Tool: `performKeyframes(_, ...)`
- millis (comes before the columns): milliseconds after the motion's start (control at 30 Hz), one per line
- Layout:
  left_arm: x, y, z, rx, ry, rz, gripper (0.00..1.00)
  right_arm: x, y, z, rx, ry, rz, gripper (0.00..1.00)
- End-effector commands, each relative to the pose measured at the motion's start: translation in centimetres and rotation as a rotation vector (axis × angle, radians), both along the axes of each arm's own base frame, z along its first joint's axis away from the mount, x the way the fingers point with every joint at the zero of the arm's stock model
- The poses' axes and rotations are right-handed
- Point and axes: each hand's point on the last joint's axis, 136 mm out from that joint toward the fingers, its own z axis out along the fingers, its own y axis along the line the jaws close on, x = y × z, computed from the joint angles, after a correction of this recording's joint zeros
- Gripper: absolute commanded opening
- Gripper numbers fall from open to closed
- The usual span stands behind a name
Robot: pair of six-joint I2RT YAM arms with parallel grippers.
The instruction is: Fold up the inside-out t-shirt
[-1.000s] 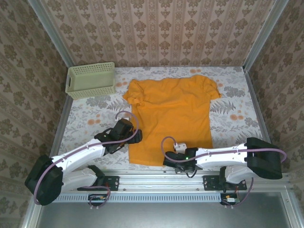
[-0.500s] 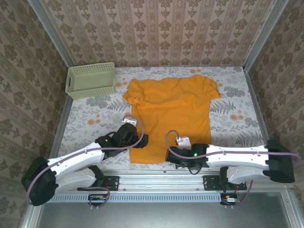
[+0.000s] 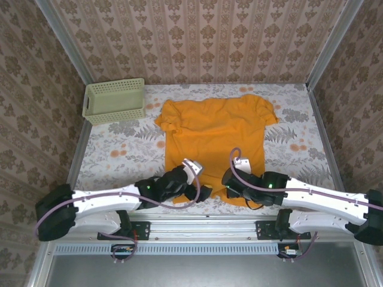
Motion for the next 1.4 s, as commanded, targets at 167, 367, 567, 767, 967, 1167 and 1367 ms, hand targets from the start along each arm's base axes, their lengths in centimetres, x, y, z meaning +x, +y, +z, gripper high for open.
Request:
performKeyframes(167, -0.1, -5.1, 1.1, -0.024, -0.040, -0.116, 1.00, 0.8, 0.7, 2.1, 0.078, -0.041, 0.020, 0.02)
performKeyframes(367, -0.2, -6.5, 0.1, 0.010, -0.013, -0.150, 0.92, 1.3, 0.9, 3.0, 0.111, -0.063, 0.020, 0.02)
performKeyframes(567, 0.9, -6.6, 0.1, 0.014, 0.005, -0.117, 0.74, 1.7, 0.9, 3.3, 0.124, -0.070, 0.016, 0.02)
performKeyframes(767, 2.0, -7.0, 1.2, 0.005, -0.009, -0.093, 0.34, 2.4, -0.3, 1.9, 0.100, -0.047, -0.028, 0.06)
performKeyframes(967, 3.0, -7.4, 2.6, -0.036, 0.001, -0.074, 0.02, 2.7, -0.6, 1.7, 0.146, -0.074, -0.045, 0.18)
performKeyframes(1167, 3.8, -7.3, 4.8, -0.102, 0.020, -0.070, 0.00, 2.9, -0.3, 2.0, 0.191, -0.156, 0.003, 0.34)
performKeyframes(1367, 4.6, -6.8, 7.4, -0.137, -0.002, -0.066, 0.00, 0.1, 4.6, 2.0, 0.330, -0.357, 0.214, 0.43)
